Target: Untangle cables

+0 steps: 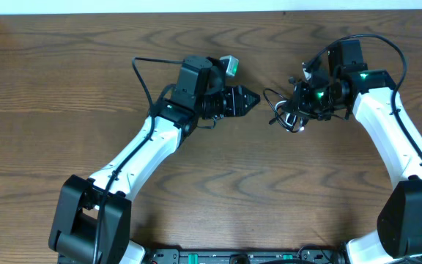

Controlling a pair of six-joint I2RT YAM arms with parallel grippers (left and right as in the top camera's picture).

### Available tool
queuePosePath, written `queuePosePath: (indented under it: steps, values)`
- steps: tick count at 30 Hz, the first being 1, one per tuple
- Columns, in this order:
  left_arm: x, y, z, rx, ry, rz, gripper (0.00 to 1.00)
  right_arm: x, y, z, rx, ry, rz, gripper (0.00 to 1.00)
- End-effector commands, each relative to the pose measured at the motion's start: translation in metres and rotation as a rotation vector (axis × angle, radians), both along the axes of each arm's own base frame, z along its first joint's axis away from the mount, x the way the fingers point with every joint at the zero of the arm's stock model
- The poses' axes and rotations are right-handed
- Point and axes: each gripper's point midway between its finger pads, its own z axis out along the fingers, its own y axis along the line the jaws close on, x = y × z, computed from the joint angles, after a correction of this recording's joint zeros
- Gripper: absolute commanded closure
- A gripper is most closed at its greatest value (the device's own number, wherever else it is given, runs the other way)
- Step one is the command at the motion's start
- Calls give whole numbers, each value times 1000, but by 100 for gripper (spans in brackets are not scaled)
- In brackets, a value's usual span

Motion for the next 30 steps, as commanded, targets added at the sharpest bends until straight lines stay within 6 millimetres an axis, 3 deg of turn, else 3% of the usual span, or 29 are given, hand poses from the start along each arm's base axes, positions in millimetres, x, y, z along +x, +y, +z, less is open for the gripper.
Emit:
queuePosePath:
  steps: [1, 10, 23, 28, 30]
  values:
    - [-14, -11, 6, -37, 55, -26, 46, 4, -3, 4, -5, -2, -38, 99]
    - [-19, -25, -4, 13, 95, 50, 36, 3, -1, 5, 8, 3, -40, 99]
    - [-13, -43, -35, 52, 129, 113, 36, 3, 0, 6, 18, 11, -45, 99]
    - [-6, -49, -38, 14, 143, 133, 36, 2, 1, 6, 21, 11, -43, 99]
    - [-5, -51, -39, 5, 145, 134, 41, 2, 1, 6, 21, 11, -43, 99]
